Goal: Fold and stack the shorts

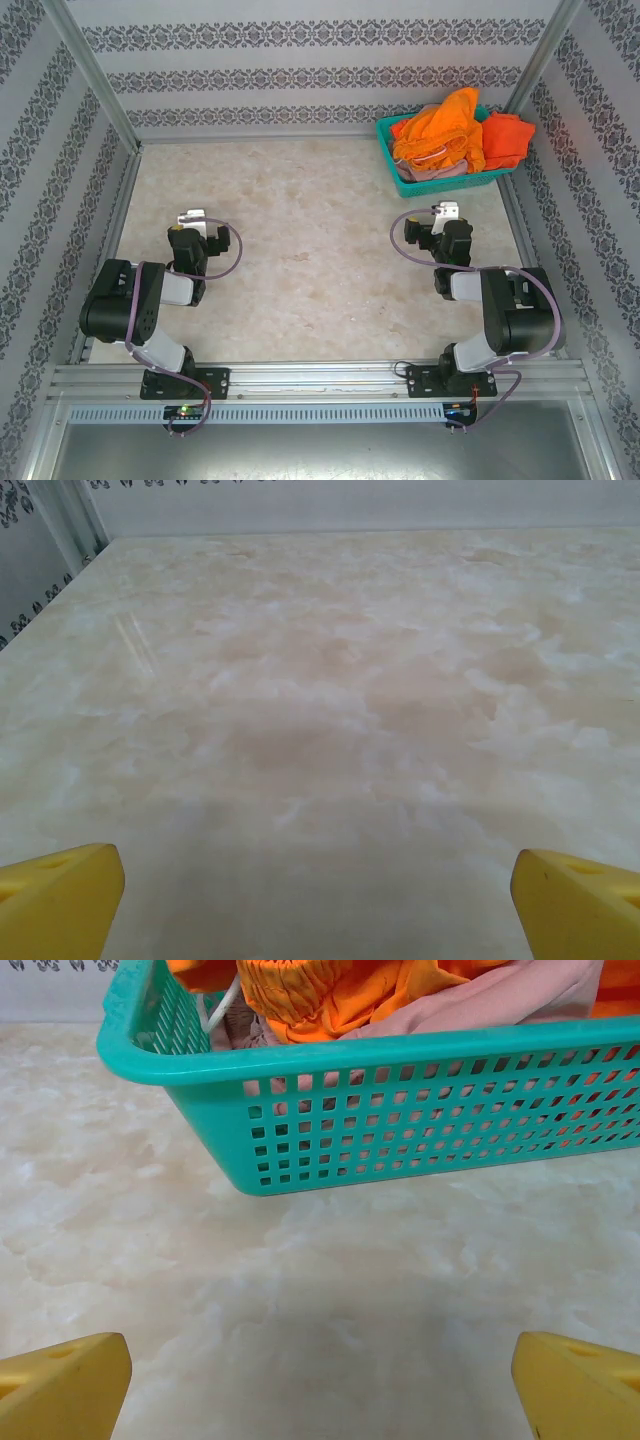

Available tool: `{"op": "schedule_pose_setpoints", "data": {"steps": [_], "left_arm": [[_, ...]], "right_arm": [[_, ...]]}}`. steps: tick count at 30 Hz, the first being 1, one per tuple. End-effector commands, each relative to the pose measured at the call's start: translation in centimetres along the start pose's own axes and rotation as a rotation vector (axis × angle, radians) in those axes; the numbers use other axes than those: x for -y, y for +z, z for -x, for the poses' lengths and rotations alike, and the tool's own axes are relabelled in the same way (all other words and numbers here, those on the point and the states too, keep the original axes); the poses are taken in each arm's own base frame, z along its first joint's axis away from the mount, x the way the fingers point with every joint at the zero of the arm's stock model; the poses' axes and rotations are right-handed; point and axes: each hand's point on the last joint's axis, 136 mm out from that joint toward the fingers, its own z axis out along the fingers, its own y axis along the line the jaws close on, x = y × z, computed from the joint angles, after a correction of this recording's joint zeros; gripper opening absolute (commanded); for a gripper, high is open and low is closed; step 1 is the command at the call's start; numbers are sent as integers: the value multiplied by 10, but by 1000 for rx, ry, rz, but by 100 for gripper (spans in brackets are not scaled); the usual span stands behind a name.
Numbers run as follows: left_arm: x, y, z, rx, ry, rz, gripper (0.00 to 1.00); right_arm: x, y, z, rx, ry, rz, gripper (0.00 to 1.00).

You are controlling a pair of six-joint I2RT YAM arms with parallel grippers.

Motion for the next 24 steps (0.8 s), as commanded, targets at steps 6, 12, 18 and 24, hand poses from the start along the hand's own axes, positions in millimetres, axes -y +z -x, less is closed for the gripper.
{"op": "schedule_pose_setpoints", "data": {"steps": [6, 12, 18, 24], "left_arm": [[-4, 2, 11, 28, -12, 12, 100], [-4, 3, 11, 27, -12, 12, 100], [-3, 3, 12, 29, -15, 12, 100], [-4, 3, 12, 29, -15, 13, 100]], "right_arm": [[-3, 1, 15, 46, -2, 15, 98], [-3, 1, 14, 46, -1, 14, 98], [-3, 1, 14, 44, 1, 15, 98], [-4, 1, 14, 44, 9, 27, 98]]}}
